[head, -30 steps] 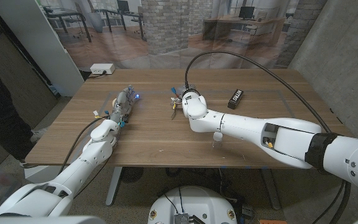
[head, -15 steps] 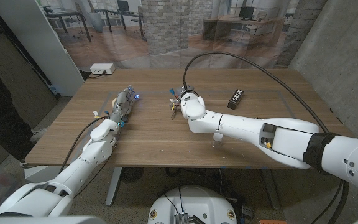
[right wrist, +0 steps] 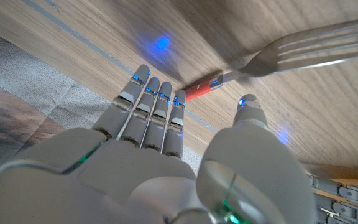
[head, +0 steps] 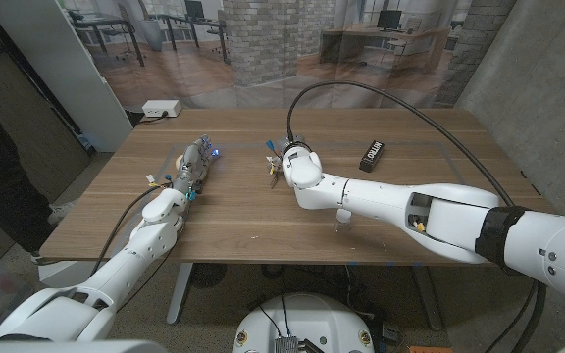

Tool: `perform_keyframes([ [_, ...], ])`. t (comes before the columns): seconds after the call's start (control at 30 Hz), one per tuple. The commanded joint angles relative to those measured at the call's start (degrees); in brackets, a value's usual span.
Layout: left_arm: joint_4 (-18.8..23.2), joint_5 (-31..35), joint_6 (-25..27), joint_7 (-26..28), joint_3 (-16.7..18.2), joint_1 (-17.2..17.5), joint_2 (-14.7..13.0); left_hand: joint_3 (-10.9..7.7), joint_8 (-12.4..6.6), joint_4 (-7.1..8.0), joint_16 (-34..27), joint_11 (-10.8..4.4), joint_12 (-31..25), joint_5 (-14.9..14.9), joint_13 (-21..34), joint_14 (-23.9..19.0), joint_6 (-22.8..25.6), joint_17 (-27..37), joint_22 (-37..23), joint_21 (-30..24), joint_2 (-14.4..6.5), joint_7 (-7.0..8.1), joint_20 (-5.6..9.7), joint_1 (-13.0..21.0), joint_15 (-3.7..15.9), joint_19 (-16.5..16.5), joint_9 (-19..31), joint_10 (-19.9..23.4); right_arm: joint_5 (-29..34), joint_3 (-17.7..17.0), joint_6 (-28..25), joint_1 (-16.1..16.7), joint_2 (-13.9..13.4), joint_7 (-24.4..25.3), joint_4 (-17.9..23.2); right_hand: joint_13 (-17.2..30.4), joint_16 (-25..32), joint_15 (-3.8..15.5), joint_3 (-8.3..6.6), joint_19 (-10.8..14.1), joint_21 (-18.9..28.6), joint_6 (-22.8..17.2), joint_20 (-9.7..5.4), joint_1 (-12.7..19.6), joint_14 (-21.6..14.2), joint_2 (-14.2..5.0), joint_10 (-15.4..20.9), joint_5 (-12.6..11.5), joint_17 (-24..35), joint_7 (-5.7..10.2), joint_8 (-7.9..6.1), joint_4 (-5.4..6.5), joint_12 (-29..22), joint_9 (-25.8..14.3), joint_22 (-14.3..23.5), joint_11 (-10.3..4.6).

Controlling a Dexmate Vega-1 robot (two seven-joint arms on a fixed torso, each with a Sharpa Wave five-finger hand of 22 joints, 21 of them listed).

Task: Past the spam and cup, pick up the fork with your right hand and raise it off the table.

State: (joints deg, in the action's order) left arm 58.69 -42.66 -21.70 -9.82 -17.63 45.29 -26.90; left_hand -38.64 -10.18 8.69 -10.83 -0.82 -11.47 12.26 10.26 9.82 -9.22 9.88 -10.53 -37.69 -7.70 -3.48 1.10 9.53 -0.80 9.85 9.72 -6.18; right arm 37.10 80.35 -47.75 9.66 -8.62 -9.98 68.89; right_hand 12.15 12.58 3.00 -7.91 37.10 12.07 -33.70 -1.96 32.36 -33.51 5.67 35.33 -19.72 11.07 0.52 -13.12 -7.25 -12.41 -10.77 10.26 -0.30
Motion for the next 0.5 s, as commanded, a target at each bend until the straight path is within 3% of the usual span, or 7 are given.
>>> perform_keyframes([
  [0.03,0.34,-0.05,-0.08,0.10,0.08,0.31,-0.05,-0.28,-0.09,0.11,0.16,0.13,0.07,-0.05,0.23,0.74,-0.29,0.18,-0.10,0.07,-2.51,0.03,-0.12,-0.46,-0.01,4.51,0.16,-0.54,0.28,1.09,0.12,-0.59,0.75,-0.43,-1.75,0.07,0.07,3.00,0.14,0.33,-0.04,-0.69,-0.61,0.59,-0.77,-0.60,0.54,-0.45,0.29,0.23,-0.12,0.00,-0.16,-0.33,0.15,-0.02],
  [0.5,1.54,0.04,-0.02,0.62,0.15,0.95,-0.36,-0.30,-0.11,0.14,0.15,0.16,0.04,-0.04,0.23,0.73,-0.27,0.18,-0.11,0.14,-2.54,0.04,-0.13,-0.52,-0.04,4.46,0.16,-0.50,0.82,2.36,-0.52,-1.09,0.96,-1.50,-2.39,0.16,-0.20,3.67,0.27,-0.47,-0.34,-1.10,-1.52,2.19,-0.75,-0.97,0.62,-0.99,0.27,1.22,0.06,-0.27,0.11,-0.33,0.15,-0.93],
])
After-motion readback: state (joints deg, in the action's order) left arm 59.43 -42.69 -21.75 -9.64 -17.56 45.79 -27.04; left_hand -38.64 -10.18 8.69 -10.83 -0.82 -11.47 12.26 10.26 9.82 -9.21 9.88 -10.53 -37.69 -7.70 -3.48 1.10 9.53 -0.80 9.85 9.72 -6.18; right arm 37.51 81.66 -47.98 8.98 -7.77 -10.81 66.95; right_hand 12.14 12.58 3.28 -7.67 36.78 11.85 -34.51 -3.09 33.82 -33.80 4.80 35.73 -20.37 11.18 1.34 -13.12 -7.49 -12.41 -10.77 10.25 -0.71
